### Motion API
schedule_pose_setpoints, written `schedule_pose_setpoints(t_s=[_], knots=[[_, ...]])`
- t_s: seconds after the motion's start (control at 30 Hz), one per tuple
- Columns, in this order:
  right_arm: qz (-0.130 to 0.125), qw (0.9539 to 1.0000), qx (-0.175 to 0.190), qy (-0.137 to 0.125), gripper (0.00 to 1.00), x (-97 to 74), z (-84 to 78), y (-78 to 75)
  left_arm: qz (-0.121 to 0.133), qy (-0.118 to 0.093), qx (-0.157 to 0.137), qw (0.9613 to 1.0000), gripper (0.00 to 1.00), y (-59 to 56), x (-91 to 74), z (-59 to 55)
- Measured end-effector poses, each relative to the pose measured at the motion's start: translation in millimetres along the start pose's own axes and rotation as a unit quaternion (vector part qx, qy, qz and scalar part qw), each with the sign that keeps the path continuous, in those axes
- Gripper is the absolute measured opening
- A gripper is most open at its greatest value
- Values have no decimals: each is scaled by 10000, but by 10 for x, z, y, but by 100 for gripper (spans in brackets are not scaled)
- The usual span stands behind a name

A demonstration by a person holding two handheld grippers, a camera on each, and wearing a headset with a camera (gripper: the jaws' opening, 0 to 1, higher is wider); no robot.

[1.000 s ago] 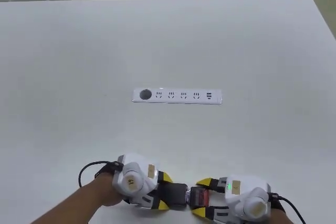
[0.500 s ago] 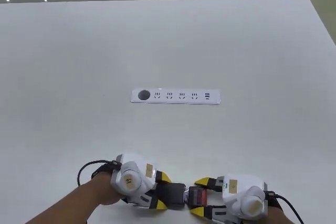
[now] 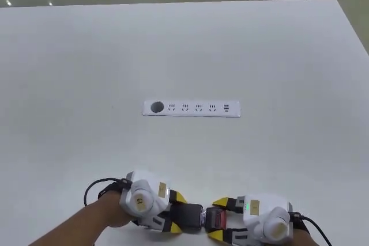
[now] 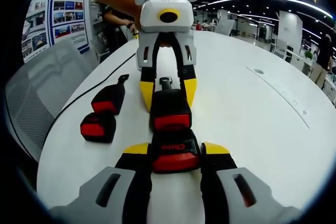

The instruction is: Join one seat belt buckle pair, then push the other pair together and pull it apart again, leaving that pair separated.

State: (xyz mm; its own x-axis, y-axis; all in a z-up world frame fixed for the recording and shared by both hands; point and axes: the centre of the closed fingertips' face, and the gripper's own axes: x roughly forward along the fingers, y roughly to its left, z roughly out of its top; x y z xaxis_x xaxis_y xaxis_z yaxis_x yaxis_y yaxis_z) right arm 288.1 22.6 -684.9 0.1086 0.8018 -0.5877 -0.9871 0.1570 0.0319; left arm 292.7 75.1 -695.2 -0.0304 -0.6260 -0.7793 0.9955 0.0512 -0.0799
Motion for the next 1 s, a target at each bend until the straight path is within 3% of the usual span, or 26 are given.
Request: schedule_pose_setpoints(t_s=[0.53, 1.0], knots=[[106, 9999, -30, 34, 33, -31, 2, 2, -58, 89, 118, 9999, 33, -18, -11, 28], [121, 9998, -72, 127, 33, -117, -93, -21, -58, 79, 120, 9999, 33, -37, -22, 62]])
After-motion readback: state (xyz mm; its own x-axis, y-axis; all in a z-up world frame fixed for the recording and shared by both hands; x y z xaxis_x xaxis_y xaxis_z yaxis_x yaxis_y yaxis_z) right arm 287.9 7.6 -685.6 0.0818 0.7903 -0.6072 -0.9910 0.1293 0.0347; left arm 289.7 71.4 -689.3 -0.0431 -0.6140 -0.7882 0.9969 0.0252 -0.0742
